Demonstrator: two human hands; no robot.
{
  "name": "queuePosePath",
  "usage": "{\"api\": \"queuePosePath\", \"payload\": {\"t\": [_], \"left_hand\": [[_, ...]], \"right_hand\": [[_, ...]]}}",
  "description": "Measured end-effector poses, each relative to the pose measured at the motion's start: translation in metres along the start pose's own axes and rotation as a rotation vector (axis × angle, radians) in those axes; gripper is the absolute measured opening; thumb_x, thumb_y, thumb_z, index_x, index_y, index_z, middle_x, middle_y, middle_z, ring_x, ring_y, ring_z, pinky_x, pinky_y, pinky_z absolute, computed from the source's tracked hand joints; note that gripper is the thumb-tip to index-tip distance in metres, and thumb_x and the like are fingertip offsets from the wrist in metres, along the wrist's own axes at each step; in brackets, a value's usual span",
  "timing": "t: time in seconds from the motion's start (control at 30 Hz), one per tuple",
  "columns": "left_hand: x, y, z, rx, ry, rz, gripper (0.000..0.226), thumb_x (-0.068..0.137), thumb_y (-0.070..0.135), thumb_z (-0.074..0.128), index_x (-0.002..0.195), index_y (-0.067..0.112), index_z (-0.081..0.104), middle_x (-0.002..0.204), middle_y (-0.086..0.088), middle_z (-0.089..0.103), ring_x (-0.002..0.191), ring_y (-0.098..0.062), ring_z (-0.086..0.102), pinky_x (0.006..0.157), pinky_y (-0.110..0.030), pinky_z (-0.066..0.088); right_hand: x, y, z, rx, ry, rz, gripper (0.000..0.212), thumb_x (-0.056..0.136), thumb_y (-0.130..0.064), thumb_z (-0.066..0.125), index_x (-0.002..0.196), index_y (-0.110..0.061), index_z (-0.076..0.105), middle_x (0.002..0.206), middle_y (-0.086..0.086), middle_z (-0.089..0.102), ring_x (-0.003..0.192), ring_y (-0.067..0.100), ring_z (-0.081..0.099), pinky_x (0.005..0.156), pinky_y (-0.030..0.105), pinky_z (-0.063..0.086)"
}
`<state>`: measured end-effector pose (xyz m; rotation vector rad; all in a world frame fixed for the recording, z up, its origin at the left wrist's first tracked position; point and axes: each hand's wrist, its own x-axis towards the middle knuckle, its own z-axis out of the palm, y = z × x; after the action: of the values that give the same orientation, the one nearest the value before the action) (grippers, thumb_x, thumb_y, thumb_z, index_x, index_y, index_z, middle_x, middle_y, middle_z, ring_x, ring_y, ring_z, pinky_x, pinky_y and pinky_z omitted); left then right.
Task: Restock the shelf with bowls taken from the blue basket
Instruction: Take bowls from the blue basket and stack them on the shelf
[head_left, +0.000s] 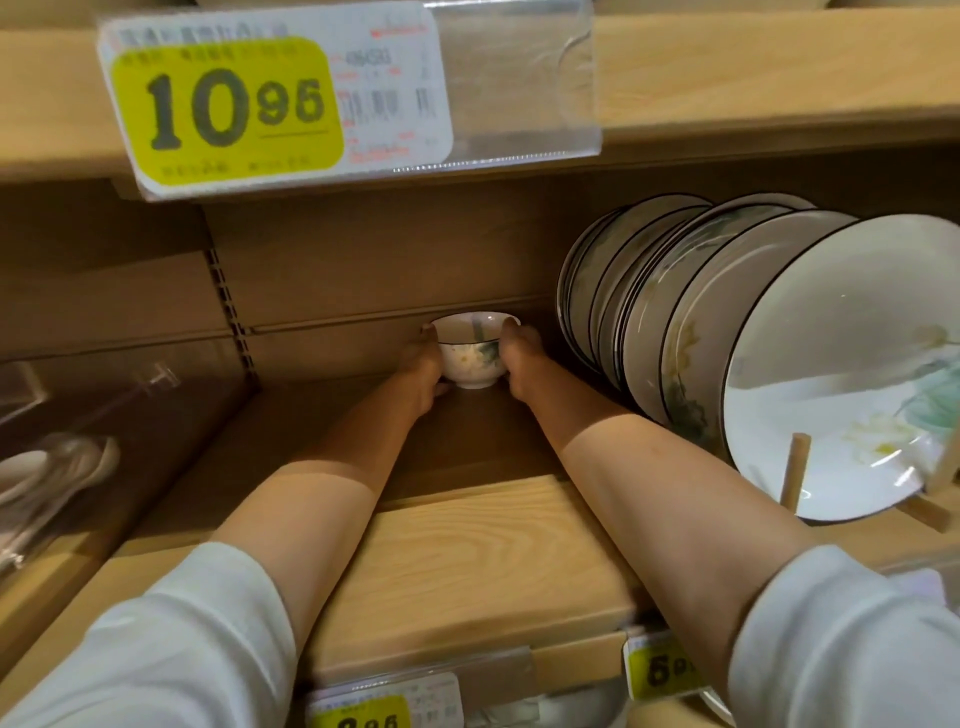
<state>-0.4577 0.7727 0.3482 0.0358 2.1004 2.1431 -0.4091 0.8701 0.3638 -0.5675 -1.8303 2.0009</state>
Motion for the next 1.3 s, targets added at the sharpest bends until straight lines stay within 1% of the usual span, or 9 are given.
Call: {"api": "queuePosePath", "payload": {"t": [0.2,0.37,0.5,0.67,0.8,0.9,1.1,1.2,1.3], "left_hand": [[0.000,-0.001,-0.009,-0.017,0.010,0.000,0.051,0.103,0.050,0.023,0.138,0.019,0.045,0.140,-0.012,0.051,0.120,-0.031,0.054,0.078,-0.039,0.049],[-0.004,-0.003,-0.014,-0.056,-0.078,-0.012,0.051,0.103,0.049,0.025,0.139,0.021,0.047,0.142,-0.009,0.051,0.124,-0.027,0.052,0.089,-0.039,0.048],[-0.007,-0.004,-0.009,-0.094,-0.077,-0.001,0.034,0.103,0.042,0.032,0.123,0.023,0.053,0.140,-0.007,0.053,0.117,-0.023,0.054,0.086,-0.038,0.046],[-0.015,-0.005,-0.012,-0.092,-0.065,-0.029,0.044,0.103,0.040,0.032,0.140,0.021,0.046,0.142,-0.007,0.050,0.124,-0.025,0.050,0.088,-0.038,0.046],[-0.038,0.006,-0.020,0.061,0.113,0.019,0.042,0.105,0.035,0.028,0.133,0.013,0.050,0.138,-0.015,0.051,0.112,-0.028,0.052,0.092,-0.039,0.045],[-0.078,0.018,-0.034,0.115,0.284,0.019,0.045,0.106,0.034,0.028,0.136,0.005,0.046,0.138,-0.019,0.049,0.117,-0.033,0.052,0.101,-0.040,0.045],[-0.220,0.021,-0.056,-0.106,0.189,0.067,0.040,0.106,0.026,0.030,0.135,0.005,0.050,0.134,-0.017,0.056,0.121,-0.032,0.055,0.090,-0.042,0.051],[-0.306,0.011,-0.064,-0.152,0.249,0.177,0.038,0.105,0.031,0.030,0.119,0.007,0.057,0.114,-0.014,0.067,0.105,-0.026,0.065,0.083,-0.035,0.056],[-0.382,-0.011,-0.075,-0.221,0.361,0.223,0.035,0.105,0.029,0.031,0.111,0.007,0.058,0.102,-0.012,0.067,0.091,-0.023,0.066,0.077,-0.033,0.055]], "right_hand": [[-0.007,0.002,0.002,0.000,-0.061,0.021,0.048,0.104,-0.037,0.029,0.142,-0.010,0.041,0.142,0.016,0.047,0.126,0.031,0.049,0.107,0.046,0.040],[-0.005,0.000,-0.009,0.010,-0.082,0.040,0.047,0.103,-0.039,0.029,0.141,-0.013,0.042,0.141,0.014,0.047,0.124,0.030,0.048,0.104,0.043,0.042],[-0.010,-0.004,-0.017,0.047,-0.106,0.042,0.045,0.103,-0.039,0.031,0.140,-0.016,0.042,0.140,0.012,0.047,0.122,0.029,0.048,0.095,0.042,0.043],[-0.025,-0.005,-0.028,0.031,-0.140,0.052,0.048,0.103,-0.041,0.030,0.145,-0.018,0.036,0.145,0.010,0.043,0.128,0.028,0.045,0.100,0.042,0.041],[-0.053,-0.011,-0.039,-0.058,-0.144,0.016,0.049,0.103,-0.039,0.030,0.144,-0.014,0.037,0.144,0.011,0.045,0.127,0.029,0.046,0.103,0.041,0.040],[-0.084,-0.017,-0.047,-0.154,-0.159,-0.030,0.046,0.104,-0.034,0.032,0.143,-0.012,0.040,0.146,0.010,0.043,0.129,0.028,0.044,0.108,0.040,0.038],[-0.170,-0.016,-0.078,-0.035,-0.287,0.011,0.037,0.101,-0.026,0.042,0.135,-0.012,0.044,0.133,0.010,0.052,0.120,0.026,0.052,0.103,0.039,0.045],[-0.223,-0.011,-0.096,0.043,-0.425,-0.037,0.035,0.100,-0.024,0.043,0.132,-0.012,0.049,0.123,0.006,0.060,0.109,0.019,0.060,0.094,0.036,0.051],[-0.275,-0.002,-0.107,0.130,-0.579,-0.016,0.020,0.098,-0.021,0.046,0.111,-0.015,0.061,0.108,0.005,0.068,0.101,0.018,0.066,0.091,0.035,0.053]]}}
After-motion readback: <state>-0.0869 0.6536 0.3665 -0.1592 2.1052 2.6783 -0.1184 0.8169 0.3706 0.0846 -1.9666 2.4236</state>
